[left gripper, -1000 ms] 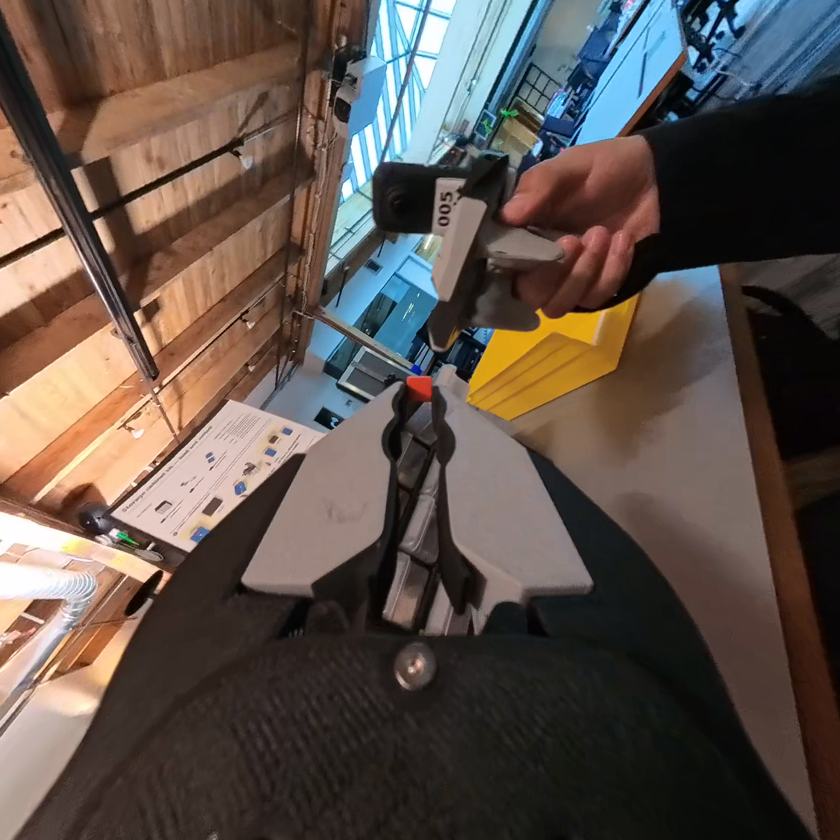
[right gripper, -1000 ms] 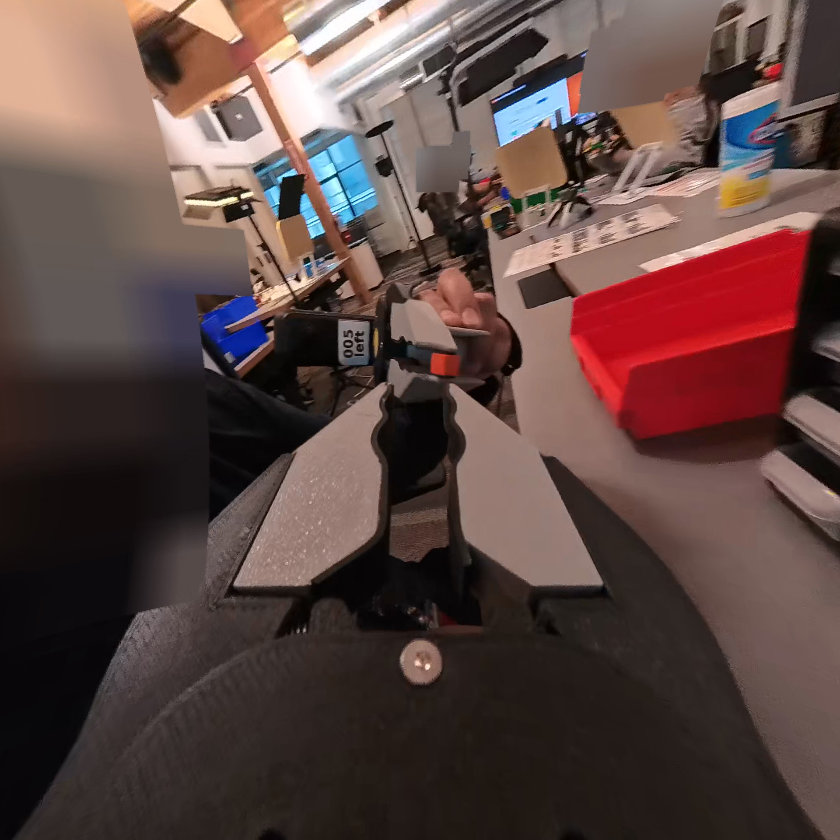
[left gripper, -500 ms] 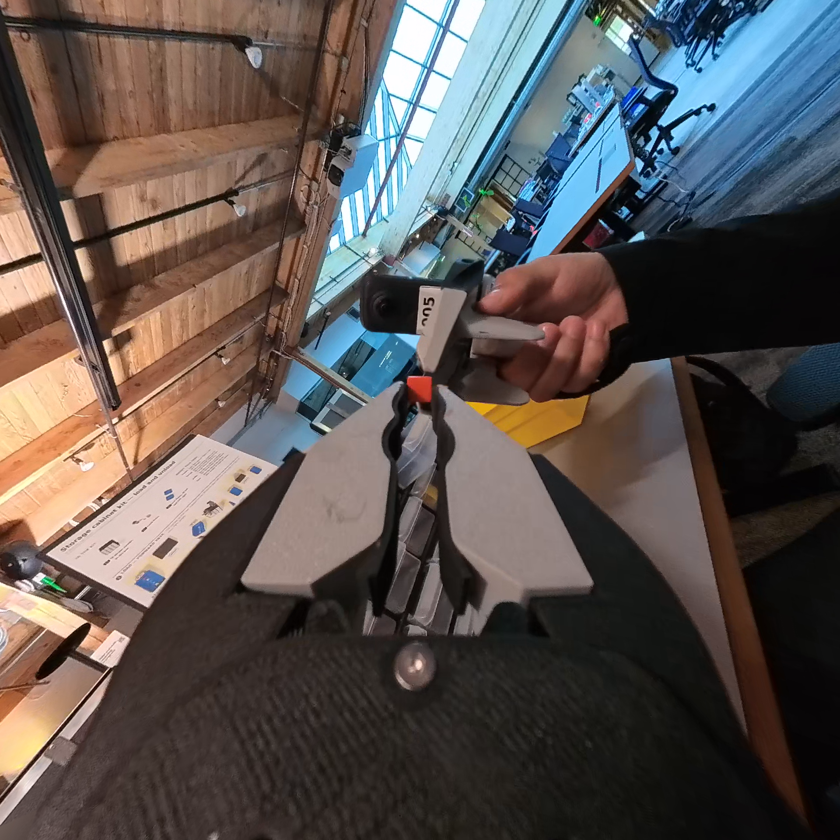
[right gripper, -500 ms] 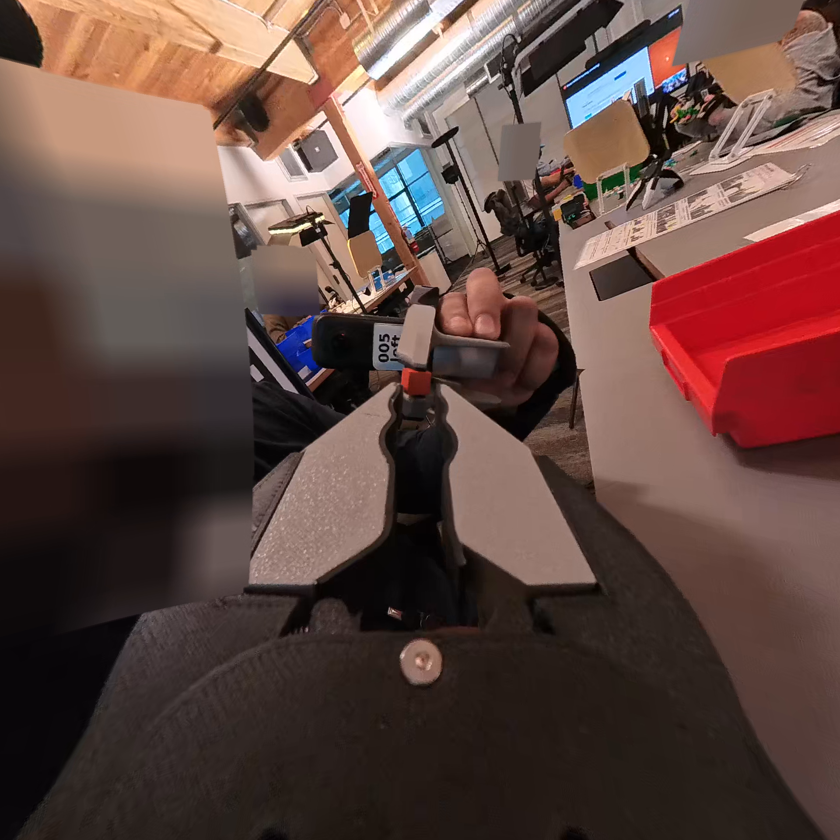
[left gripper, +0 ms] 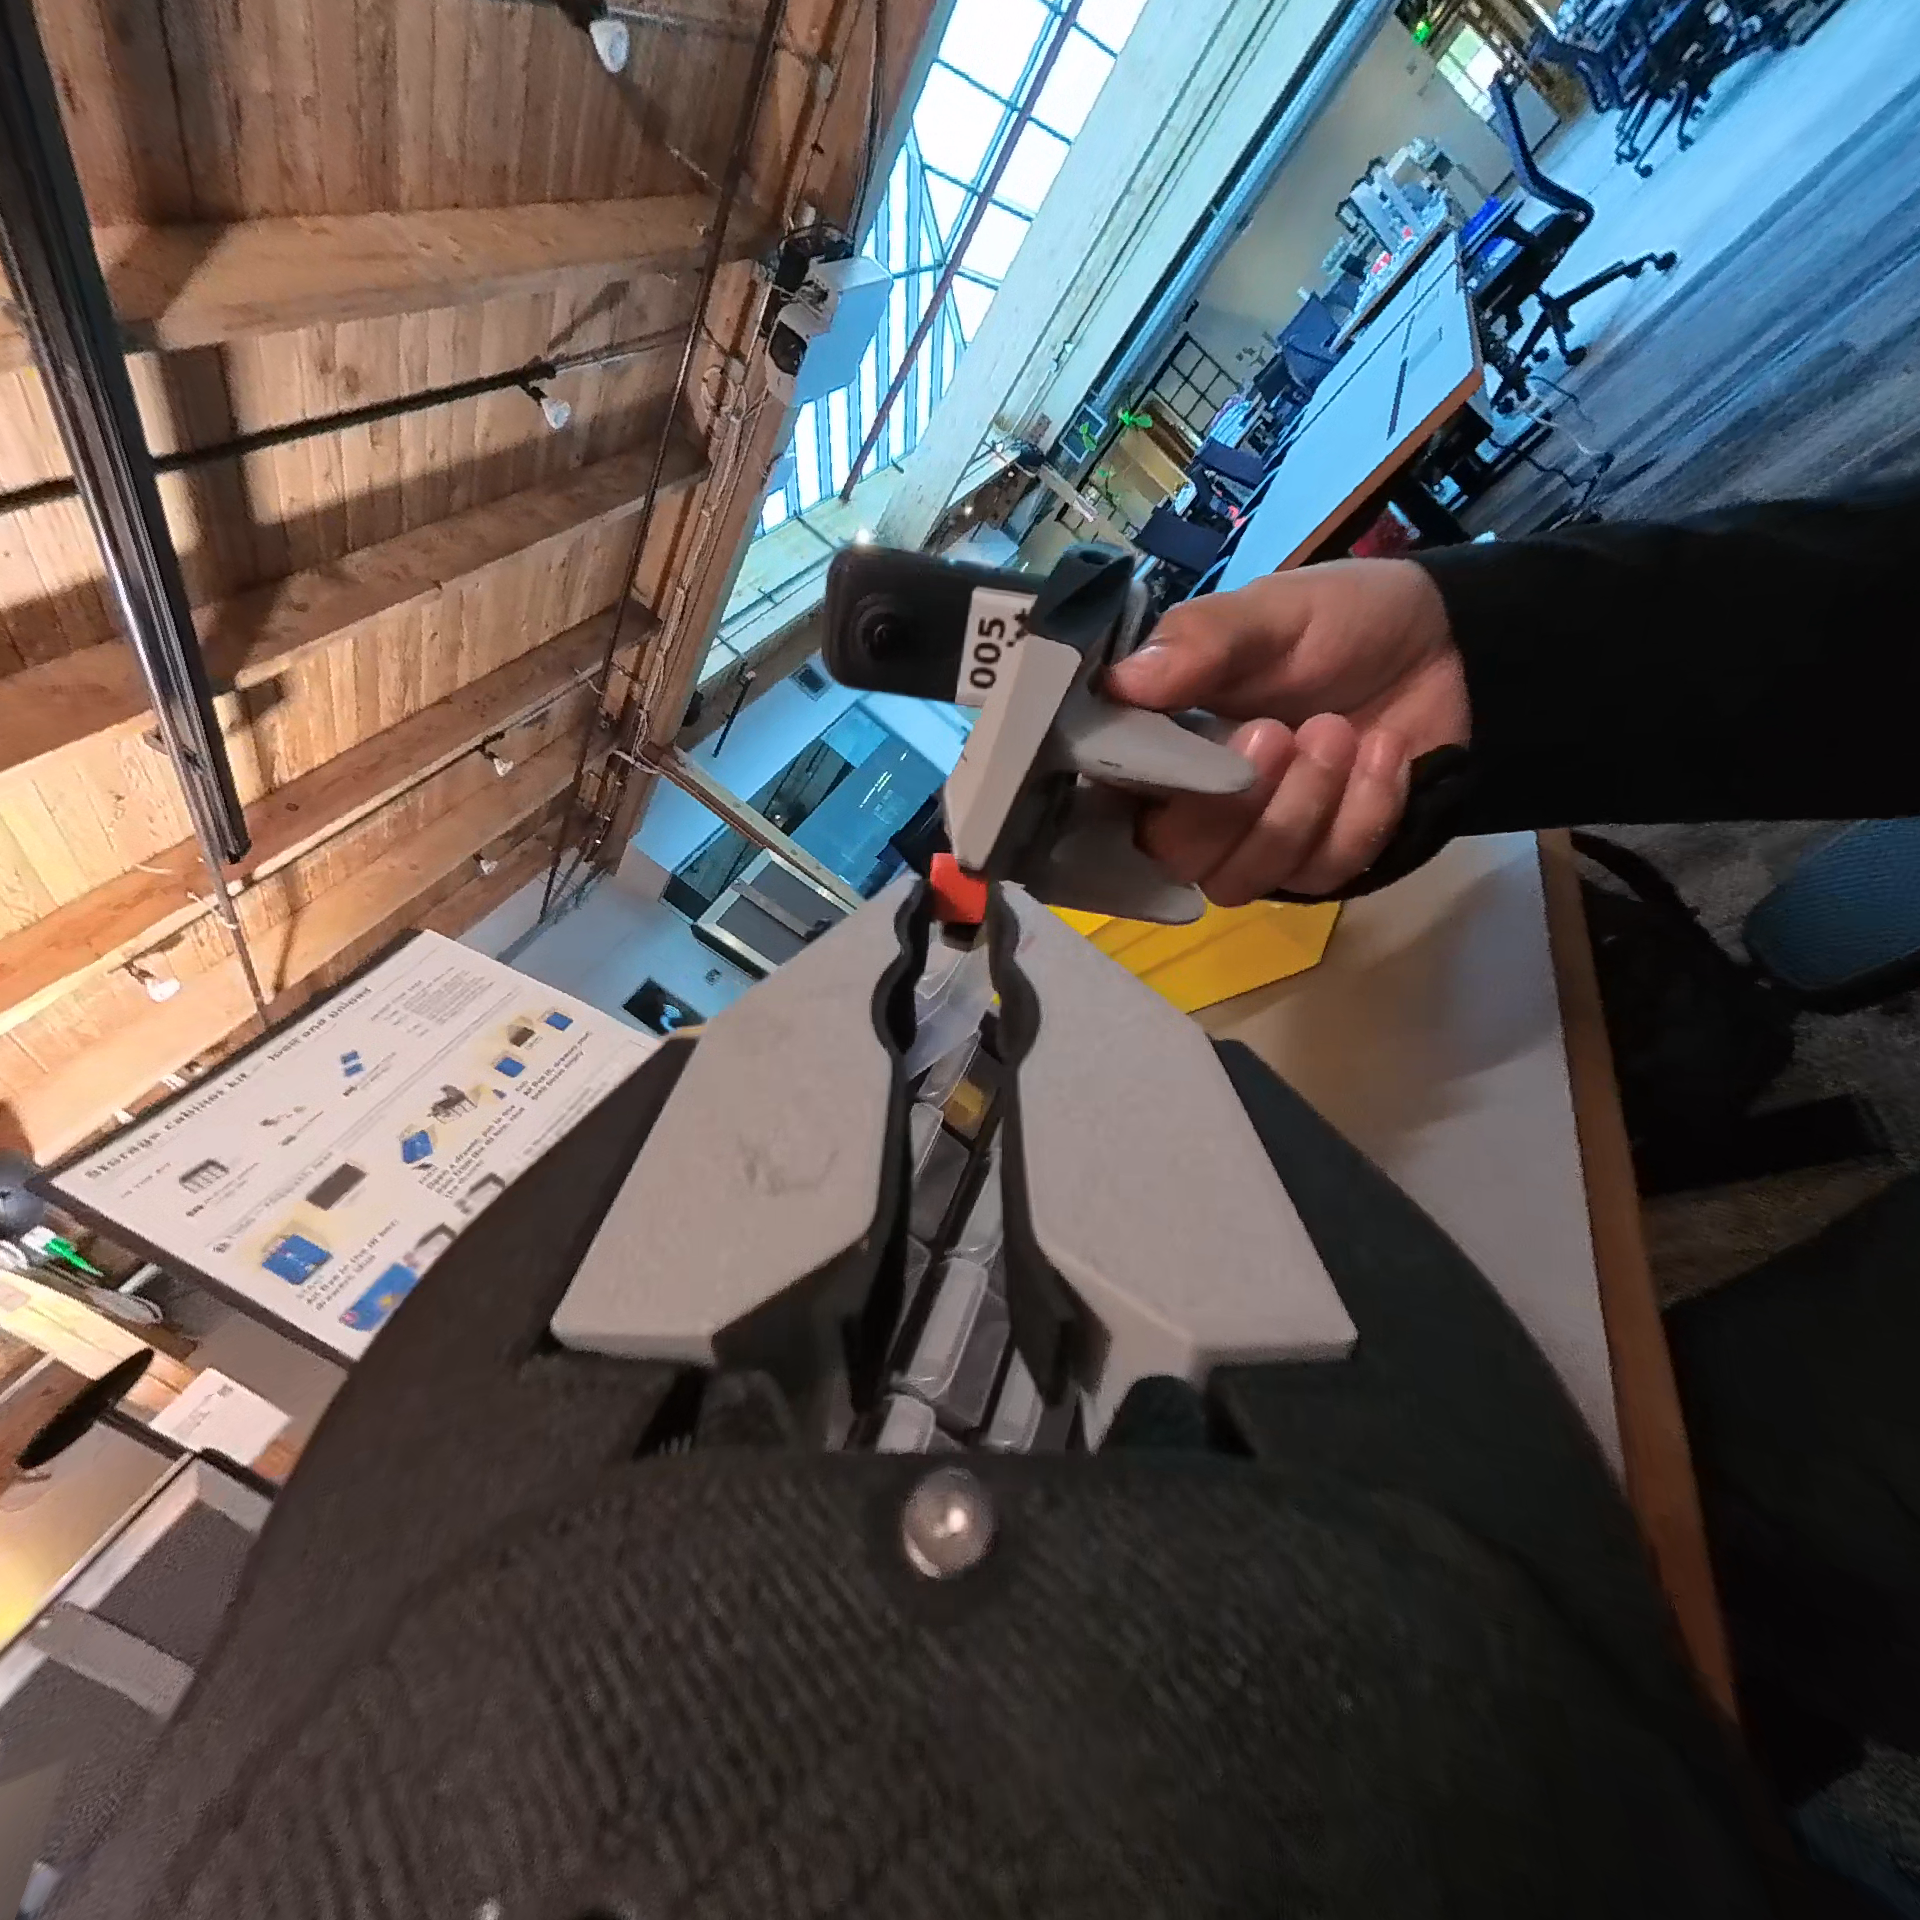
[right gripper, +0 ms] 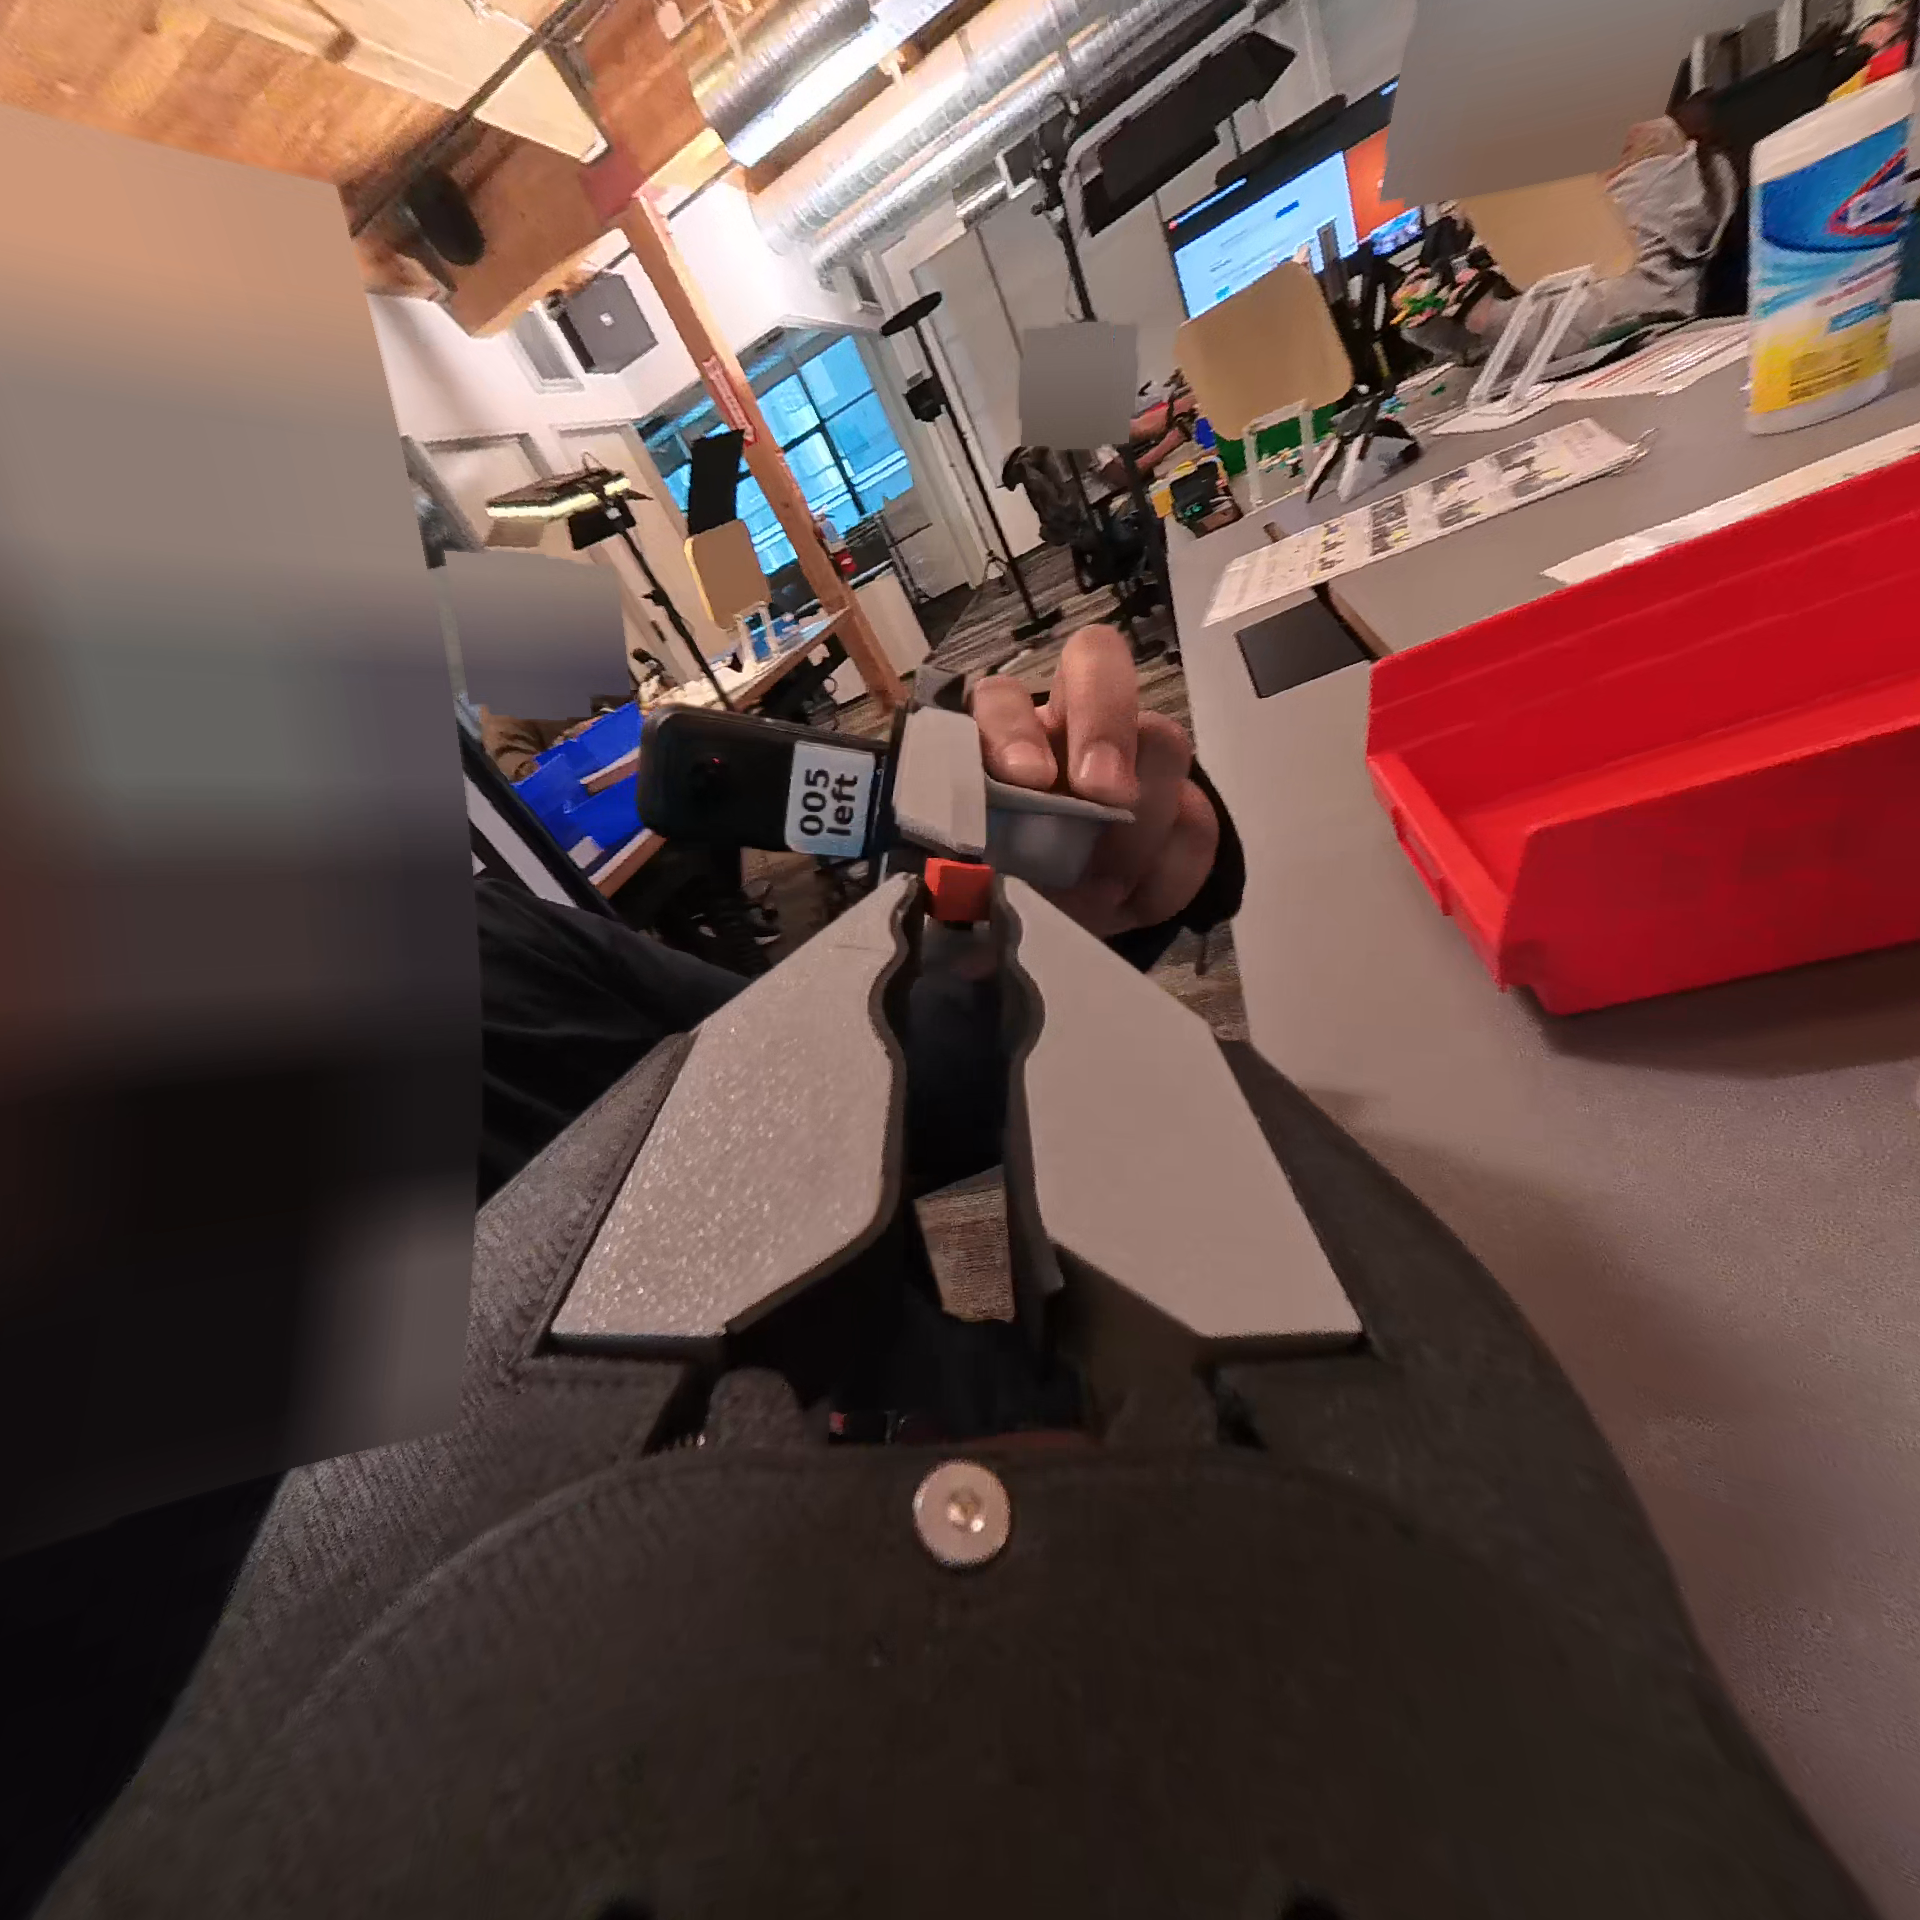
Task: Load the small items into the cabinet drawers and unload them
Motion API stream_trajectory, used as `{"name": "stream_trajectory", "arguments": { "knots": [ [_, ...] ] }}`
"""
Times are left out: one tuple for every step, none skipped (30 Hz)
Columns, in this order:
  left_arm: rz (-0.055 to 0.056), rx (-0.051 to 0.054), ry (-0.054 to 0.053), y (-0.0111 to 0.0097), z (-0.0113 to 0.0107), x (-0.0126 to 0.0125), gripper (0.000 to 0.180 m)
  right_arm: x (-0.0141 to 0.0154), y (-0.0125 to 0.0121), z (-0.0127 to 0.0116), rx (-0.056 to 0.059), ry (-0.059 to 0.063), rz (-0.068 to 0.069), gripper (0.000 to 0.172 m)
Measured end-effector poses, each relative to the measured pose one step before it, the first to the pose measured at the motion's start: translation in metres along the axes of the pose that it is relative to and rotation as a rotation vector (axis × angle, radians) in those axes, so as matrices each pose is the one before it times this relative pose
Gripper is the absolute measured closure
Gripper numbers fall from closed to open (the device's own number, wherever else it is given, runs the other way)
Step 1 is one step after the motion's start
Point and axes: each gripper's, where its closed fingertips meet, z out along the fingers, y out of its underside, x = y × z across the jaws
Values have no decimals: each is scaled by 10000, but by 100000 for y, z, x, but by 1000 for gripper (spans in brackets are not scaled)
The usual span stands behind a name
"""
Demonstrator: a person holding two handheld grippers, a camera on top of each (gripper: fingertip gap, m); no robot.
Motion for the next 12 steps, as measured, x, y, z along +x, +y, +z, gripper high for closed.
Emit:
{"name": "stream_trajectory", "arguments": {
  "knots": [
    [-219, 49, 22, -2, -48, -89, 173, 189, -133, -156, 42, 176, -90, 163],
    [-207, 76, 12, -70, -121, -130, 173, 242, -245, -250, 105, 178, -37, 163],
    [-178, 98, 18, -110, -170, -120, 173, 324, -376, -367, 190, 204, 11, 163],
    [-152, 66, 20, -72, -179, -116, 167, 460, -444, -435, 215, 263, 43, 163],
    [-73, -38, 40, 59, -175, -109, 163, 552, -414, -481, 190, 322, 17, 164],
    [-11, -142, -11, 213, -178, -240, 160, 637, -413, -496, 178, 384, -46, 163],
    [21, -201, -110, 318, -194, -441, 159, 726, -504, -559, 206, 477, -115, 163],
    [-8, -242, -199, 402, -204, -647, 159, 913, -607, -634, 234, 617, -210, 163],
    [-56, -295, -287, 503, -195, -847, 160, 1166, -684, -706, 227, 784, -345, 163],
    [-144, -334, -334, 586, -208, -947, 162, 1555, -747, -767, 210, 974, -483, 163],
    [-253, -368, -235, 637, -195, -816, 162, 2036, -836, -772, 214, 1179, -565, 163],
    [-291, -397, -176, 697, -156, -712, 162, 2522, -877, -698, 218, 1356, -547, 163]
  ]
}}
